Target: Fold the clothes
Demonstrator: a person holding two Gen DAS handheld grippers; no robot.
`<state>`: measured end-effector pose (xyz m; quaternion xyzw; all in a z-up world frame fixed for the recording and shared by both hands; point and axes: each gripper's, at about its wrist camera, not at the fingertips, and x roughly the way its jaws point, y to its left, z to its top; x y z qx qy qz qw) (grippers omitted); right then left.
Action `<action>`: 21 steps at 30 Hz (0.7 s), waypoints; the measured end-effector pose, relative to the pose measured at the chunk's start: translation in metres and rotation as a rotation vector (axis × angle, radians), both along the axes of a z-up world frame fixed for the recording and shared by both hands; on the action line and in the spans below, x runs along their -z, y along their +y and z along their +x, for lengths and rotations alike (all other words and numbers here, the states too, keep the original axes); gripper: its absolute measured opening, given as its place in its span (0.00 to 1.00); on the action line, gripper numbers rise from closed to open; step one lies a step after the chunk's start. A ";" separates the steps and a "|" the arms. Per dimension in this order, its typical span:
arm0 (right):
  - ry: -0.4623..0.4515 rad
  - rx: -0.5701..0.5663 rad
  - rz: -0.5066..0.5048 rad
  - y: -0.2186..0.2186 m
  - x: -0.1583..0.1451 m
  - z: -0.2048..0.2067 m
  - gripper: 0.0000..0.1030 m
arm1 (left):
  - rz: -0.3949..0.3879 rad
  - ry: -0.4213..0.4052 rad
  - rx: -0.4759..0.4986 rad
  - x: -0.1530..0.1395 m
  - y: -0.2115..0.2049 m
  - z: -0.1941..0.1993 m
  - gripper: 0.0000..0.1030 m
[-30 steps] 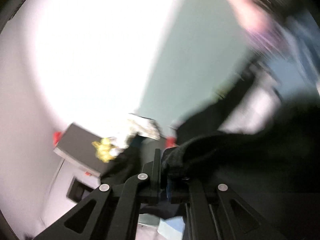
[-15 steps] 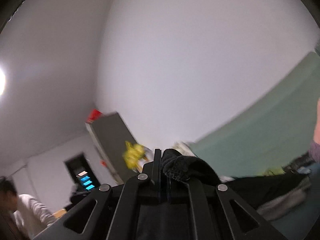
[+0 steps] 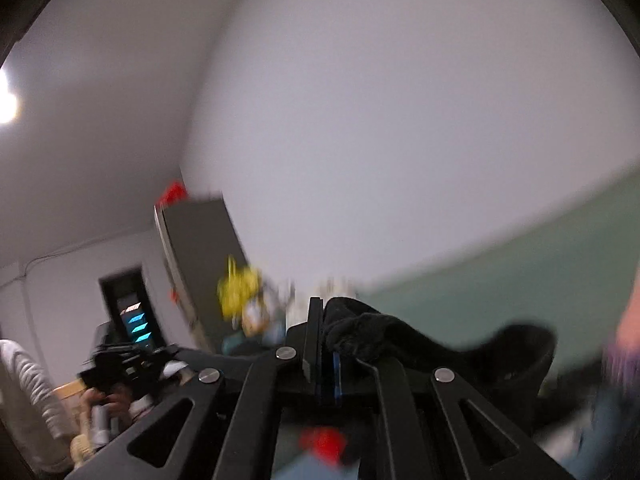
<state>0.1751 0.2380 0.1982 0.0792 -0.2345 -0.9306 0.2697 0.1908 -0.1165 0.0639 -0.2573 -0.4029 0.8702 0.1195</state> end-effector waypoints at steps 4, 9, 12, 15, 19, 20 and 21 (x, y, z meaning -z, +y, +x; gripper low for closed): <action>-0.396 -0.100 0.009 -0.003 0.121 0.017 0.03 | 0.091 -0.251 0.030 0.126 -0.005 0.021 0.01; -1.084 -0.103 -0.175 0.013 0.323 0.038 0.03 | 0.197 -0.586 0.053 0.259 0.004 0.046 0.01; -1.308 -0.111 -0.233 0.010 0.386 0.045 0.03 | 0.170 -0.657 0.058 0.278 0.009 0.058 0.01; -1.359 -0.187 -0.146 -0.010 0.394 0.040 0.04 | 0.084 -0.693 0.049 0.272 0.010 0.063 0.01; -1.318 -0.232 -0.083 -0.014 0.373 0.032 0.04 | 0.114 -0.649 0.047 0.261 0.000 0.067 0.01; -1.273 -0.250 -0.116 -0.011 0.361 0.032 0.04 | 0.127 -0.633 0.046 0.256 -0.003 0.070 0.01; -1.226 -0.270 -0.146 -0.004 0.349 0.034 0.04 | 0.150 -0.595 0.040 0.247 -0.007 0.076 0.01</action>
